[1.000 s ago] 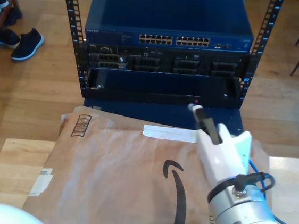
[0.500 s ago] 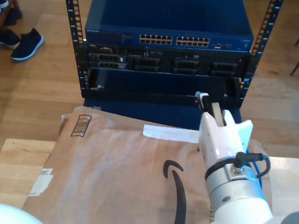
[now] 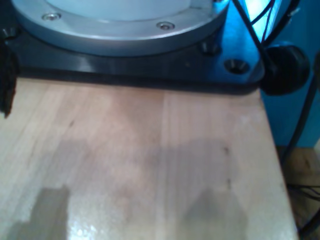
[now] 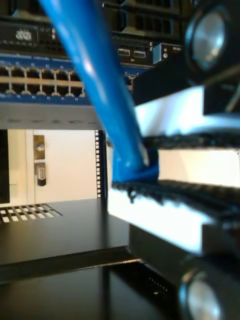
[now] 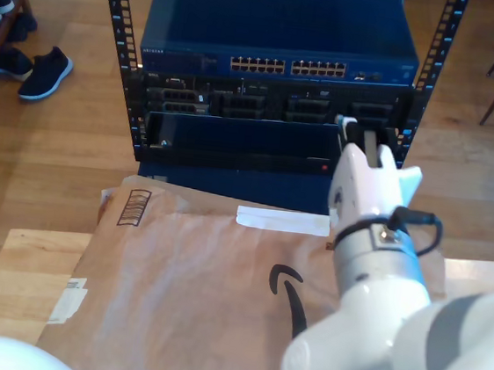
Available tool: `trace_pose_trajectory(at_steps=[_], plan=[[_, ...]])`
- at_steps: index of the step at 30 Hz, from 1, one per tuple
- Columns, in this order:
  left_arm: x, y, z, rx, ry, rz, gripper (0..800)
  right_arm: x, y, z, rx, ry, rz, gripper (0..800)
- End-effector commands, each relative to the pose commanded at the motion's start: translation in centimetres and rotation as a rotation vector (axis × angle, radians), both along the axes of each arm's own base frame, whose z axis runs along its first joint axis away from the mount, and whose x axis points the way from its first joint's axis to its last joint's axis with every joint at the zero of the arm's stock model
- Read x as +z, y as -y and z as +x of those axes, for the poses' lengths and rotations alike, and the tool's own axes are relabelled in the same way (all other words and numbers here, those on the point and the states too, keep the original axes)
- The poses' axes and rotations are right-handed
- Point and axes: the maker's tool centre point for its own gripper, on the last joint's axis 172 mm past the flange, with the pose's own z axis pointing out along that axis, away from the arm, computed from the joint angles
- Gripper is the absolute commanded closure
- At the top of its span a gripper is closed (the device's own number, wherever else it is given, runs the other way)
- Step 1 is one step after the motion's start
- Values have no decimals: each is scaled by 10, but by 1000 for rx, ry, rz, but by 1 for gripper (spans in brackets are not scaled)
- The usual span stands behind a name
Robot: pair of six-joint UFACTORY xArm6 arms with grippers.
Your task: Grab the cable and plug it in
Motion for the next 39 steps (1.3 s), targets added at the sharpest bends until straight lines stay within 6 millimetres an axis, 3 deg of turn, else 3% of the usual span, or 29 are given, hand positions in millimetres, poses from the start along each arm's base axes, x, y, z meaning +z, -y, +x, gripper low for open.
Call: trace_pose_trajectory(at_steps=[2, 6, 10, 20, 27, 32, 39], plan=[[0, 0, 0, 0, 0, -2, 0, 1, 15, 16, -45, 7, 8, 800], [0, 0, 0, 0, 0, -2, 0, -18, 32, 42, -93, -9, 18, 800], [0, 0, 0, 0, 0, 0, 0, -30, 34, 49, -90, 5, 40, 800], [0, 0, 0, 0, 0, -2, 0, -27, 30, 52, -107, 63, 30, 800], [0, 0, 0, 0, 0, -2, 0, -36, 11, 85, -112, 87, 50, 800], [0, 0, 0, 0, 0, -2, 0, -35, 22, 108, -147, 109, 63, 800], [0, 0, 0, 0, 0, -2, 0, -51, 30, 118, -164, 94, 54, 800]])
